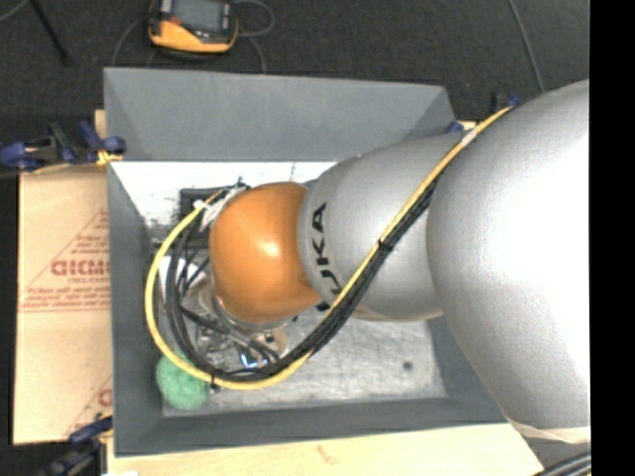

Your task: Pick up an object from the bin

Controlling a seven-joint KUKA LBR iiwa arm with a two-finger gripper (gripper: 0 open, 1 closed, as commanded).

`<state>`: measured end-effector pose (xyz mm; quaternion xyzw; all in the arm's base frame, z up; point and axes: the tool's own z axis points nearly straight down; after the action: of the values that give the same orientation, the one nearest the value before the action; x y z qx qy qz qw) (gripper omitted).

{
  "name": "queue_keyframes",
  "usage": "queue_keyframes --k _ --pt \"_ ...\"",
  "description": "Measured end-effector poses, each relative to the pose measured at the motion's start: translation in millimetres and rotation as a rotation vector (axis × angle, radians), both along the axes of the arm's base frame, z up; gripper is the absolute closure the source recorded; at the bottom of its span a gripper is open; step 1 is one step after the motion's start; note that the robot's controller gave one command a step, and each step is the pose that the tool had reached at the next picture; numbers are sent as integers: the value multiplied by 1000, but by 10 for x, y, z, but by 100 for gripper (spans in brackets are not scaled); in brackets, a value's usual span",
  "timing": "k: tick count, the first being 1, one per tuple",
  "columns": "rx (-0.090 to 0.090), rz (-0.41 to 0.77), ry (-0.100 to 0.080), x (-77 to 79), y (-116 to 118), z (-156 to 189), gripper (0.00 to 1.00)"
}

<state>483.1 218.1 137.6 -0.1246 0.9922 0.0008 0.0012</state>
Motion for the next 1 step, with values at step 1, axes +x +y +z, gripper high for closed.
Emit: queue_keyframes --k 1 --pt "0 48 -3 15 12 35 100"
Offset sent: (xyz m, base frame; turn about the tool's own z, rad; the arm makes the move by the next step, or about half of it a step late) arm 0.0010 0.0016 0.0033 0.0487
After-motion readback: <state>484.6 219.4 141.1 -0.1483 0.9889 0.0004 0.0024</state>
